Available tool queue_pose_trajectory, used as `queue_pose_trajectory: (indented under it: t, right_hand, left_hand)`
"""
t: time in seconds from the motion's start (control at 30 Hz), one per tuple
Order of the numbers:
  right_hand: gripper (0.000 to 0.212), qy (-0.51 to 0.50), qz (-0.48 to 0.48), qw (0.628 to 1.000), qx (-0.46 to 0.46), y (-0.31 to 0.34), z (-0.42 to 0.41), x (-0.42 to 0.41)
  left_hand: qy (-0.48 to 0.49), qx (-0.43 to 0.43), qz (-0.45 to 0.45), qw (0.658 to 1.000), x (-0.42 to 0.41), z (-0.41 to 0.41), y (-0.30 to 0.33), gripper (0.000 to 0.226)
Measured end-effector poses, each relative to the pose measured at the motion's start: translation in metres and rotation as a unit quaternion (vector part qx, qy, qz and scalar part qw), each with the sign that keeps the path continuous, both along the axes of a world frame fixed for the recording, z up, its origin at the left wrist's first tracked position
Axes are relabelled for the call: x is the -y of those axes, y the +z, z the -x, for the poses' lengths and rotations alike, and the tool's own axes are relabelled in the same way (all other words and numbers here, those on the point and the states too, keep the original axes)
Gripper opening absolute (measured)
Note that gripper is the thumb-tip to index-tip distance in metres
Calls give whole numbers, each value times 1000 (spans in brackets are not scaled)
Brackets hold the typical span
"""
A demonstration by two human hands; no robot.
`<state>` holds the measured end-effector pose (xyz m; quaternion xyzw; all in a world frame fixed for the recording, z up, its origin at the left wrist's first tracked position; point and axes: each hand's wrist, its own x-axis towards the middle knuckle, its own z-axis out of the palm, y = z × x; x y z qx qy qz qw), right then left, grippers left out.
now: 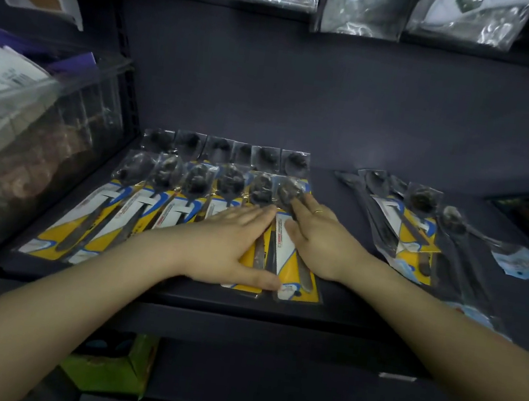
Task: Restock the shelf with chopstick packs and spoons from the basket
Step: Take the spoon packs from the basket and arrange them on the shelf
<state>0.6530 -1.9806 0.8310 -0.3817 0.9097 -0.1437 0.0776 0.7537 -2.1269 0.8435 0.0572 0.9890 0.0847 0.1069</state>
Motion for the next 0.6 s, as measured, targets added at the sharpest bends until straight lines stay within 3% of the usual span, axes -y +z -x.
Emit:
queue_pose_trajectory:
  t: [0.17,0.27,0.33,0.4,0.5,0.6]
  right_hand:
    - [54,-18,-5,1000,-3,-3,6,9]
    - [56,0,10,999,-30,7,-2,-1]
    - [61,73,45,989,-120,15,-13,-4]
    - [71,168,36,977,-129,21,-27,-1]
    - [80,239,4,968,-74,19,-34,15]
    - [66,276,-38,960,-41,16,-36,34]
  left_hand:
    - [19,-32,-25,999,1,-4,0,95]
    - [39,-116,-16,992,10,-20,4,116]
    - [63,-157,-9,986,23,-36,3,121]
    - [94,-174,-11,980,40,-53,0,119]
    - [102,-210,-35,972,66,-76,-4,101]
    - [57,-233,-65,969,87,-99,-10,69]
